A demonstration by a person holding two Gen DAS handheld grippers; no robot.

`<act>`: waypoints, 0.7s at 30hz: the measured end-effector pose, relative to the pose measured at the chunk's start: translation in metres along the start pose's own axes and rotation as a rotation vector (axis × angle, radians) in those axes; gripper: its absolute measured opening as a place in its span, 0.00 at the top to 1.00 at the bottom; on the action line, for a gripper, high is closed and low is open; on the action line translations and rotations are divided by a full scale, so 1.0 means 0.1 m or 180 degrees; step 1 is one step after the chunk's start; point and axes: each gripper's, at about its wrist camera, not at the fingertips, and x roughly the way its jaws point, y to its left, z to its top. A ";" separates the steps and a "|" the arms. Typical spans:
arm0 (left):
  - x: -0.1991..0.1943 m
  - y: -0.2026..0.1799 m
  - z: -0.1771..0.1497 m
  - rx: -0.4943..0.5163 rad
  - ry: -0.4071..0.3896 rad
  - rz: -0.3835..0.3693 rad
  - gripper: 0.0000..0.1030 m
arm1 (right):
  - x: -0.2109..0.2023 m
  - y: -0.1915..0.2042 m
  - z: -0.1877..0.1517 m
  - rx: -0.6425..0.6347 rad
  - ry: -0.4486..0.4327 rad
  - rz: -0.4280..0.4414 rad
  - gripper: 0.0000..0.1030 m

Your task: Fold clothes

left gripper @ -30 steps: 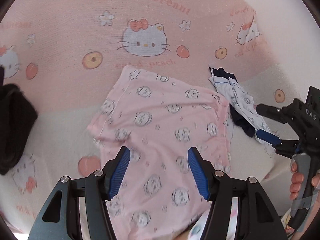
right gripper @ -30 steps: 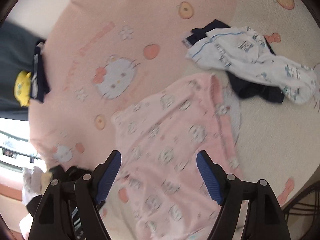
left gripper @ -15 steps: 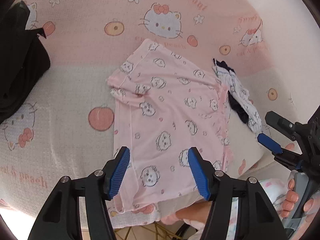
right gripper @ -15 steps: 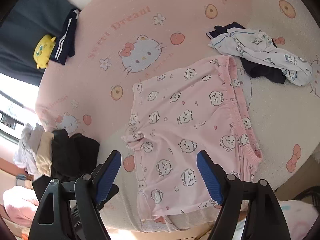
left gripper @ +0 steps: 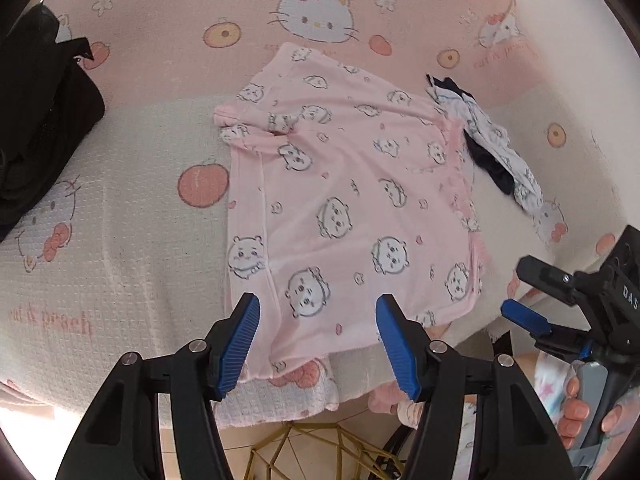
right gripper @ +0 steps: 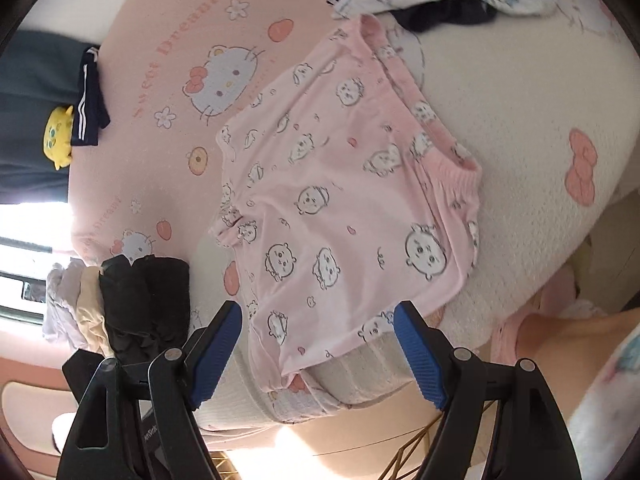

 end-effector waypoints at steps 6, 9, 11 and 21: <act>-0.02 -0.16 -0.08 0.0213 -0.0031 0.0132 0.44 | 0.01 0.02 -0.12 0.0034 -0.0033 0.0243 0.20; 0.03 -0.17 -0.08 0.0210 0.0029 0.0171 0.44 | 0.09 0.02 -0.12 0.0022 0.0015 0.0230 0.19; 0.07 -0.17 -0.08 0.0166 0.0076 0.0168 0.44 | 0.15 0.03 -0.11 0.0015 0.0048 0.0221 0.19; 0.48 -0.40 -0.22 0.0845 0.0294 0.0787 0.44 | 0.50 -0.34 -0.09 0.0407 0.0440 0.0114 0.19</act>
